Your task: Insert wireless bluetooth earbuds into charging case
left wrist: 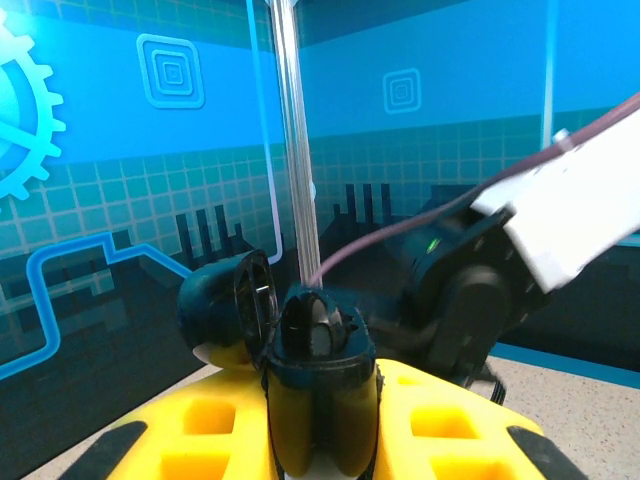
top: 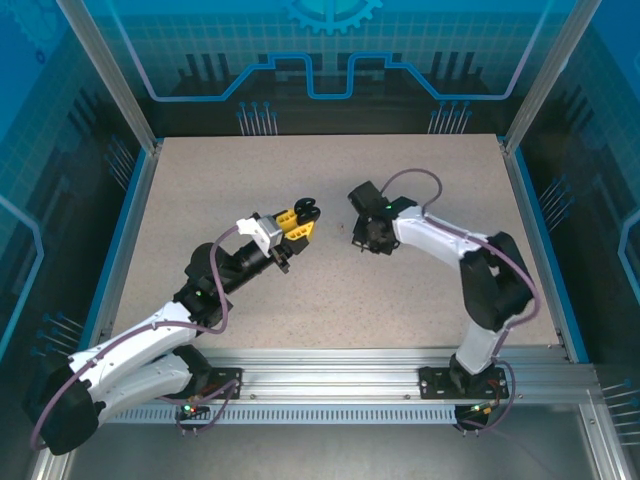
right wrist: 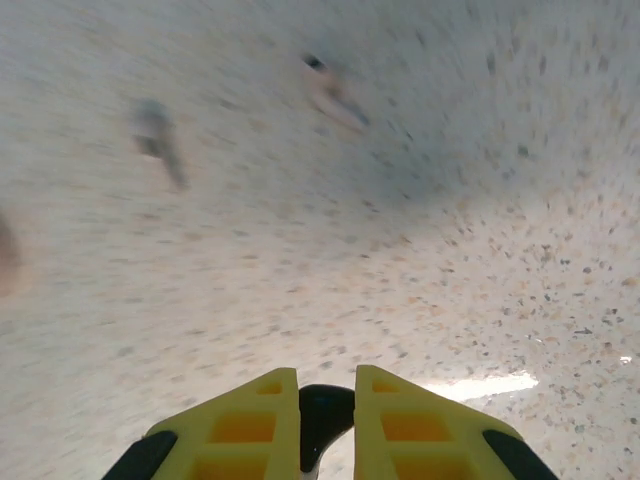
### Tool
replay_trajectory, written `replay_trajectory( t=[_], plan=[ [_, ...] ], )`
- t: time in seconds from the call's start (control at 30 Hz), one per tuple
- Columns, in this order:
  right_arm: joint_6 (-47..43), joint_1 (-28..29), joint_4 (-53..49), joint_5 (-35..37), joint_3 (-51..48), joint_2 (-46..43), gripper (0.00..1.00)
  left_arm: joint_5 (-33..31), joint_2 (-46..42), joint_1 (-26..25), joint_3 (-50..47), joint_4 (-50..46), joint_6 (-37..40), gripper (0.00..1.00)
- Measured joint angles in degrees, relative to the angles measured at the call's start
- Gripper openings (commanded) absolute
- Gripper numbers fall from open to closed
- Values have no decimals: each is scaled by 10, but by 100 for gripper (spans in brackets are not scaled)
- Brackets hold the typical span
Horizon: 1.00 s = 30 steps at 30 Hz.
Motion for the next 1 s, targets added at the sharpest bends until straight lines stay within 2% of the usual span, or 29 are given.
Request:
replay_trajectory(
  t=[0.17, 0.4, 0.6, 0.8, 1.0],
  plan=[
    [-50, 10, 2, 7, 19, -104, 15, 11, 0, 0, 0, -8, 1, 0],
    [-123, 45, -7, 15, 117, -201, 16, 28, 0, 0, 5, -24, 3, 0],
    [-183, 106, -7, 38, 174, -244, 16, 42, 5, 0, 20, -28, 10, 0],
    [-235, 178, 3, 60, 175, -252, 16, 45, 20, 0, 28, -32, 11, 0],
    [-264, 218, 28, 72, 148, -278, 16, 45, 31, 0, 31, -31, 11, 0]
  ],
)
